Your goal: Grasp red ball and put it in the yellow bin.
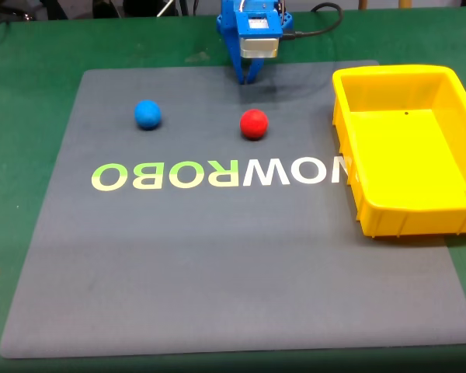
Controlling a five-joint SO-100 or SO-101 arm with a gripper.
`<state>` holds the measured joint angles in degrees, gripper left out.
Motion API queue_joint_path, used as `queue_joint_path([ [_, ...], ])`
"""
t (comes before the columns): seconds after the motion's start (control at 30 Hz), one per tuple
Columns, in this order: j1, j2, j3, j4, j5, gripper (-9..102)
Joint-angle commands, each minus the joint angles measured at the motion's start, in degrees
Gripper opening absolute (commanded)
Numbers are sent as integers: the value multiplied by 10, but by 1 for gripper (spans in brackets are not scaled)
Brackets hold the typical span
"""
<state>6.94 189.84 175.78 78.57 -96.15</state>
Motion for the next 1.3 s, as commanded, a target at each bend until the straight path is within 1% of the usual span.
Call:
queue_joint_path([
  [0.0, 0, 6, 18, 8, -6, 0],
  [0.6, 0, 6, 18, 8, -2, 0],
  [0.63, -2, 6, 18, 7, 4, 2],
  [0.7, -3, 6, 17, 4, 15, 22],
  [0.73, -2, 5, 16, 3, 18, 30],
  [0.8, 7, 5, 12, 4, 12, 36],
  [0.93, 25, 5, 7, -1, -15, 37],
  [1.03, 31, -22, -30, -6, -27, 37],
  [1.13, 32, -88, -74, -47, -29, 36],
  [1.27, 41, -196, -125, -127, -39, 35],
])
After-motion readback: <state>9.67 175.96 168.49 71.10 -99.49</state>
